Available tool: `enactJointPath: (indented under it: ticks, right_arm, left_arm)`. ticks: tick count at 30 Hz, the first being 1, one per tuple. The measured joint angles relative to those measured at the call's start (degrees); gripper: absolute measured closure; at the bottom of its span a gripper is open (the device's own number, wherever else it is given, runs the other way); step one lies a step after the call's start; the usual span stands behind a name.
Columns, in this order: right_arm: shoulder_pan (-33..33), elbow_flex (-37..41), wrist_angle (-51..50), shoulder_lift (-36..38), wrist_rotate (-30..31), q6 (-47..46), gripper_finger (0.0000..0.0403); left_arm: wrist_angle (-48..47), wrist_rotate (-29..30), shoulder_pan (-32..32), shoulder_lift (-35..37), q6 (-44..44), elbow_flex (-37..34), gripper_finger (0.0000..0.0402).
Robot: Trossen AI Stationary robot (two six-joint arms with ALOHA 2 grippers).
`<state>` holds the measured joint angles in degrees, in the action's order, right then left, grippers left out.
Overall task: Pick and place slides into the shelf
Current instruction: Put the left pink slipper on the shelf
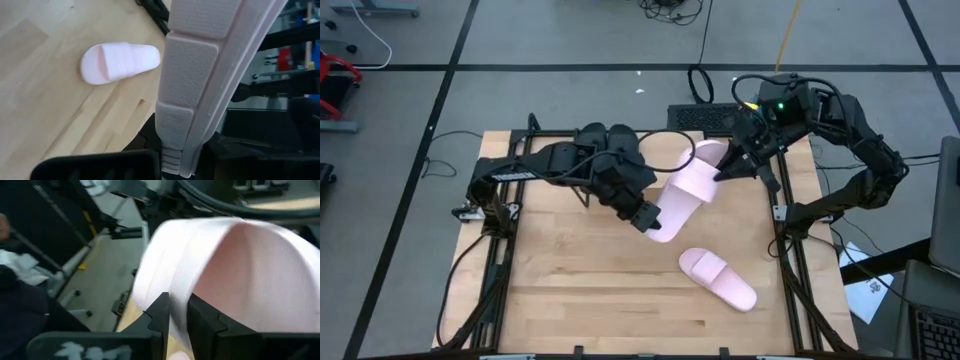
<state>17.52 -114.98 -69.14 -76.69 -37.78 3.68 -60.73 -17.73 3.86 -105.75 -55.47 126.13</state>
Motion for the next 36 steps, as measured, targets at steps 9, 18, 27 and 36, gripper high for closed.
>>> enactJointPath:
  ticks: [9, 18, 27, 36]
  right_arm:
    - [0.02, 0.0, -1.2, 4.2, 5.0, -2.44, 0.0353]
    - [-0.02, 0.0, -0.98, 10.69, 8.95, -6.93, 0.0353]
    - [-0.02, 0.86, -1.04, 15.98, 16.94, -1.73, 0.0353]
    - [-0.02, 8.7, -4.33, 21.07, 18.98, 8.86, 0.0353]
  left_arm:
    - [-2.74, 3.6, 0.15, 0.0, -0.77, 0.0, 0.0355]
    - [-2.05, 14.09, -0.52, 0.02, -3.14, 0.0, 0.0355]
    - [7.1, 23.67, 0.63, -2.26, -7.81, -0.19, 0.0356]
    - [24.68, 29.82, 1.65, -3.17, -17.98, -12.04, 0.0356]
